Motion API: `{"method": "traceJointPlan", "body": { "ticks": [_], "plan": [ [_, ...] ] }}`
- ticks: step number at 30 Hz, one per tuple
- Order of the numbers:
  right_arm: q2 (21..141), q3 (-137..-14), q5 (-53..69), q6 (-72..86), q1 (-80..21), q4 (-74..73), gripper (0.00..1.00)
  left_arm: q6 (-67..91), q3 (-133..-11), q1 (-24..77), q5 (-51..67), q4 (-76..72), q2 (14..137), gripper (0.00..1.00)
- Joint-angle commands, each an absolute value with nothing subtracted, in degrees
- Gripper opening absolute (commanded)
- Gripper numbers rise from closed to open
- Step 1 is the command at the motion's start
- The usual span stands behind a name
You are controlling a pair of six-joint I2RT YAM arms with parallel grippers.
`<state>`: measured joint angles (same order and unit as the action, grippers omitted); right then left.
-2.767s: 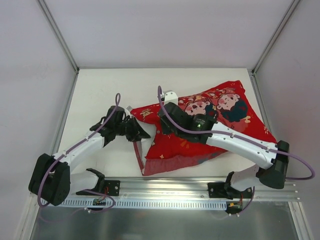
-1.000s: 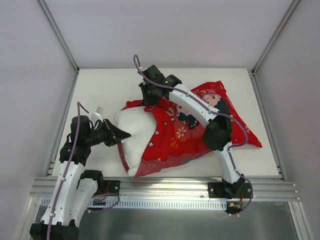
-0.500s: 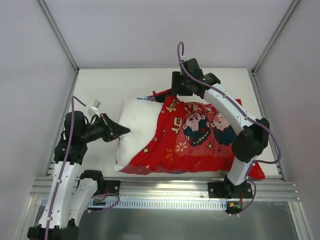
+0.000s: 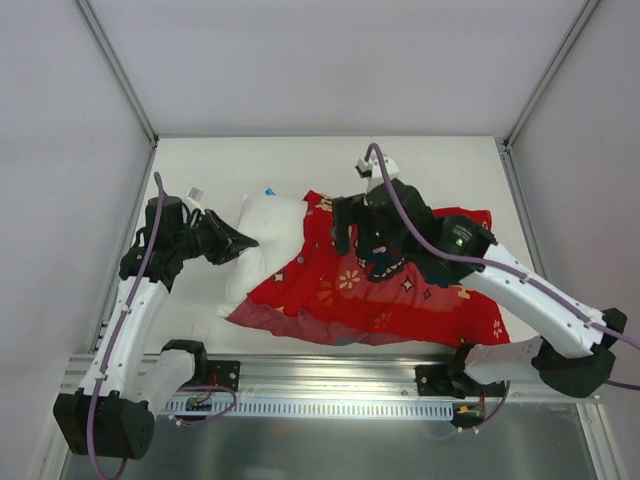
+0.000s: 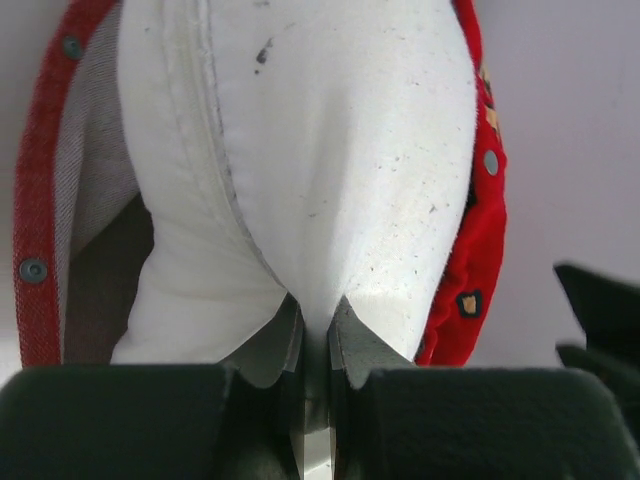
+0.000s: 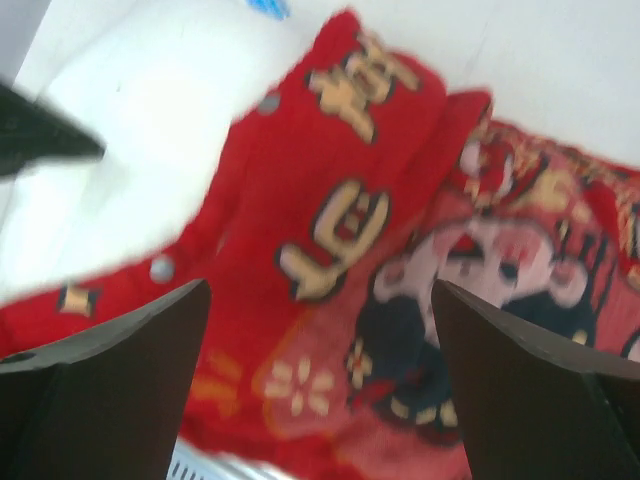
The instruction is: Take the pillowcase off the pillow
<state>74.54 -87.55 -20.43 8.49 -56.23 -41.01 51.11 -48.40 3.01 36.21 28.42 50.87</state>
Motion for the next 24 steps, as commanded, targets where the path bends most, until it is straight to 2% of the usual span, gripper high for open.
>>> {"method": "traceJointPlan", "body": {
  "ticks": [1,4,6,8,12,18,20,24],
  "plan": [
    [69.89,-81.31,-27.15,17.20,-61.86,-44.38,0.96,52.56,-51.33,3.43,30.86,23.82,52.47,0.00],
    [64.35,-74.64,-32.24,24.31,-66.00,-49.81,0.99,51.77,-52.73,3.43,28.22,23.82,54.14,0.00],
    [58.56,-67.44,-35.92,27.49,-66.01,-51.76,0.90,51.24,-53.61,3.34,27.60,23.82,54.67,0.00],
    [52.68,-59.73,-37.44,30.40,-65.04,-53.61,0.89,51.59,-53.70,3.25,26.81,23.91,54.67,0.00],
    [48.96,-50.64,-33.85,32.09,-58.29,-52.39,0.89,53.43,-52.74,3.16,27.68,23.82,55.02,0.00],
    [57.55,-44.65,-24.80,19.53,-39.40,-35.53,0.93,54.40,-47.99,3.51,29.17,23.82,52.21,0.00],
    [64.22,-47.10,-20.76,16.36,-32.89,-29.81,0.93,54.23,-46.07,3.60,29.70,23.82,51.77,0.00],
    [75.48,-59.56,-19.25,9.77,-30.67,-31.54,0.94,53.88,-44.91,3.96,29.27,23.73,51.15,0.00]
  ]
}}
